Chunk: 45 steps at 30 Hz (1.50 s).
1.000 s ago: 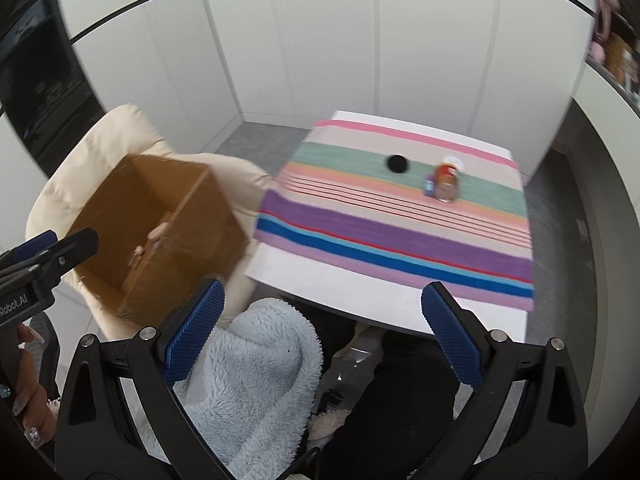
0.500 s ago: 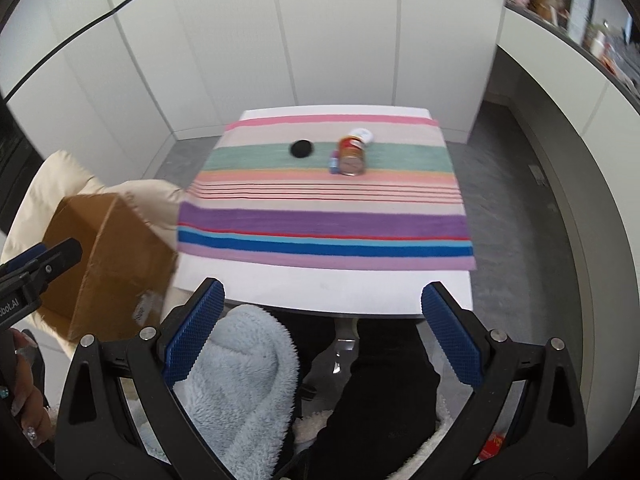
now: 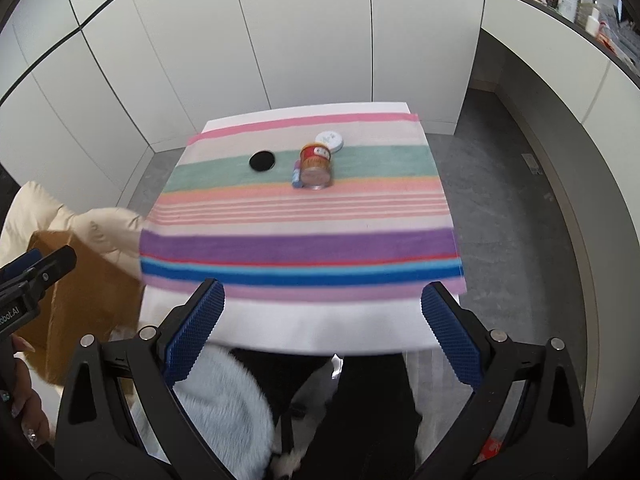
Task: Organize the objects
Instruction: 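Grasp the black round puck with the left tool while the right tool grasps the red-gold can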
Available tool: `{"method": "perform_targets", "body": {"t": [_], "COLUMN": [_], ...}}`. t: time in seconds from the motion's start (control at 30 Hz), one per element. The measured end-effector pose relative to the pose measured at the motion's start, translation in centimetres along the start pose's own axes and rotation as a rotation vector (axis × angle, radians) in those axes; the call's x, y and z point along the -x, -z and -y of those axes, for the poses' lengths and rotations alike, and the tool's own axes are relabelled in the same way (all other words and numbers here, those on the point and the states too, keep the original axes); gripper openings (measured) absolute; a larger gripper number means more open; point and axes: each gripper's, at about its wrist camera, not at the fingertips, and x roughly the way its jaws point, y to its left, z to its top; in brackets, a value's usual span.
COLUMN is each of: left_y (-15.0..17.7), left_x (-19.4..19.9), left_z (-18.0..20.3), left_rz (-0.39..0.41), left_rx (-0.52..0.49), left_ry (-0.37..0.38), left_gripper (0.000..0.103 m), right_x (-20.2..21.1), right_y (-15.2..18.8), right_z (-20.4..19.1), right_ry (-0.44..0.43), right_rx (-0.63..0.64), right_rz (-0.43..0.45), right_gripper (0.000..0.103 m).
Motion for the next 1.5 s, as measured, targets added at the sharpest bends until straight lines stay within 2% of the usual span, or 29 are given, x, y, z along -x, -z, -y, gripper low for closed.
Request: {"method": "perform_targets", "body": {"t": [0.23, 0.47, 0.6, 0.67, 0.77, 0.83, 0.93, 1.0, 1.03, 1.1, 1.13, 1.17, 1.3, 1.4, 1.5], "left_y": [-3.7, -7.2, -9.1, -9.9, -10.9, -11.5, -12.5, -13.0, -13.2, -13.3, -13.2, -13.3, -13.1, -13.2, -13.3], "left_x": [-9.1, -20.0, -26.4, -28.3, -31.1, -32.8, -34.4, -35.1, -35.7, -37.0, -37.5, -37.2, -37.0, -36.7, -35.5], "left_z": [0.2, 1.4, 3.2, 4.3, 6.0, 7.3, 8.5, 9.1, 9.5, 10.2, 10.4, 10.3, 10.4, 9.9, 9.7], "left_rz": [-0.069, -0.118, -0.144, -0.140, -0.147, -0.156, -0.152, -0.137, -0.131, -0.158, -0.178, -0.156, -0.158, -0.156, -0.143], "left_rx": [0.042, 0.021, -0.029, -0.062, -0.106, -0.140, -0.174, -0.192, -0.201, -0.220, -0.220, -0.208, -0.226, -0.204, -0.191], "left_ry": [0.034, 0.049, 0.046, 0.036, 0.059, 0.070, 0.072, 0.077, 0.083, 0.079, 0.085, 0.098, 0.102, 0.117, 0.120], "left_gripper": [0.094, 0.094, 0.094, 0.094, 0.094, 0.094, 0.093, 0.091, 0.087, 0.057, 0.056, 0.053, 0.046, 0.039, 0.036], "right_x": [-8.7, -21.2, -26.7, -28.8, -31.0, -31.8, -33.2, -33.5, -33.6, -33.9, -34.0, -34.1, -34.2, -33.5, -32.0], "right_y": [-5.1, -10.0, -11.6, -12.1, -12.3, -12.3, -11.9, -11.7, -11.8, -11.7, -11.7, -11.7, -11.5, -11.6, -12.3], "right_z": [-0.5, -0.9, -1.0, -0.8, -0.3, 0.1, 0.6, 0.8, 0.9, 0.7, 0.7, 0.7, 1.1, 0.8, 1.2], "right_ry": [-0.023, -0.001, 0.013, 0.020, 0.013, 0.010, 0.030, 0.036, 0.042, 0.057, 0.070, 0.076, 0.070, 0.072, 0.073], "right_rx": [0.002, -0.016, -0.031, -0.045, -0.060, -0.066, -0.063, -0.056, -0.045, -0.016, -0.007, -0.007, -0.023, -0.017, -0.017], "right_rz": [0.013, -0.034, -0.065, -0.077, -0.096, -0.101, -0.128, -0.118, -0.119, -0.109, -0.101, -0.099, -0.106, -0.095, -0.081], "right_gripper": [0.101, 0.100, 0.091, 0.088, 0.076, 0.073, 0.059, 0.056, 0.056, 0.056, 0.056, 0.056, 0.056, 0.056, 0.056]}}
